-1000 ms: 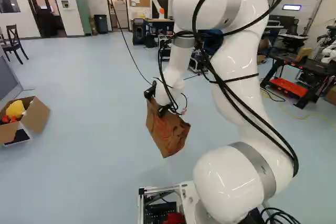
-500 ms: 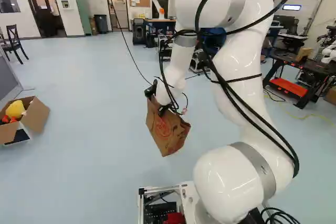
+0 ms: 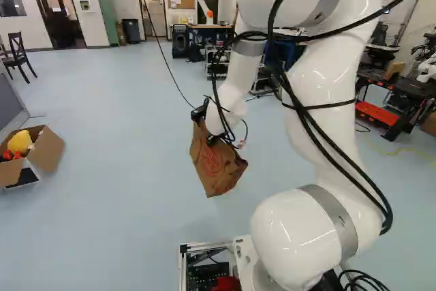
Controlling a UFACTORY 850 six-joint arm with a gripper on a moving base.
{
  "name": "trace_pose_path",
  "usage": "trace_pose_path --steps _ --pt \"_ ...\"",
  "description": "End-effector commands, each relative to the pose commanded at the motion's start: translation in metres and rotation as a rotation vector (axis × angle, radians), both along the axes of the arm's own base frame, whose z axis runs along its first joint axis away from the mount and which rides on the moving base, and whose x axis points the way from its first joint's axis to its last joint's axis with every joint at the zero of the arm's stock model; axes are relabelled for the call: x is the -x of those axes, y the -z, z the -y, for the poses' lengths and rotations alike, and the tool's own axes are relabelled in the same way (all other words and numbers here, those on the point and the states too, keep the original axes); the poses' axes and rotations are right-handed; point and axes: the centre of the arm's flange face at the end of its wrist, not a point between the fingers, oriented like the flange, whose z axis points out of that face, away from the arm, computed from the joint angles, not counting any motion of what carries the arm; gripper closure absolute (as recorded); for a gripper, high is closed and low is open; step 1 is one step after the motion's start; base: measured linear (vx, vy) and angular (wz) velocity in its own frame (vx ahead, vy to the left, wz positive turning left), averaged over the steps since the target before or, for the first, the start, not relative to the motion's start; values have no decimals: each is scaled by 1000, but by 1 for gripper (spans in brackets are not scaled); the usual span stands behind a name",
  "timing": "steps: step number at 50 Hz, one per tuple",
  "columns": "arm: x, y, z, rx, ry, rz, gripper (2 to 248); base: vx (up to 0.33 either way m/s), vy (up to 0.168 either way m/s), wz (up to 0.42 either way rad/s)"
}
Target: Pick up the grocery bag from the ground
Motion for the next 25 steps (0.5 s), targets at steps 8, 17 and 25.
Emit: trace_pose_path --steps 8,17,25 --pt "9 -12 6 -29 38 43 227 0 0 0" --pt "22 -27 14 -66 88 100 227 0 0 0" --pt "36 -41 22 -100 138 160 227 0 0 0"
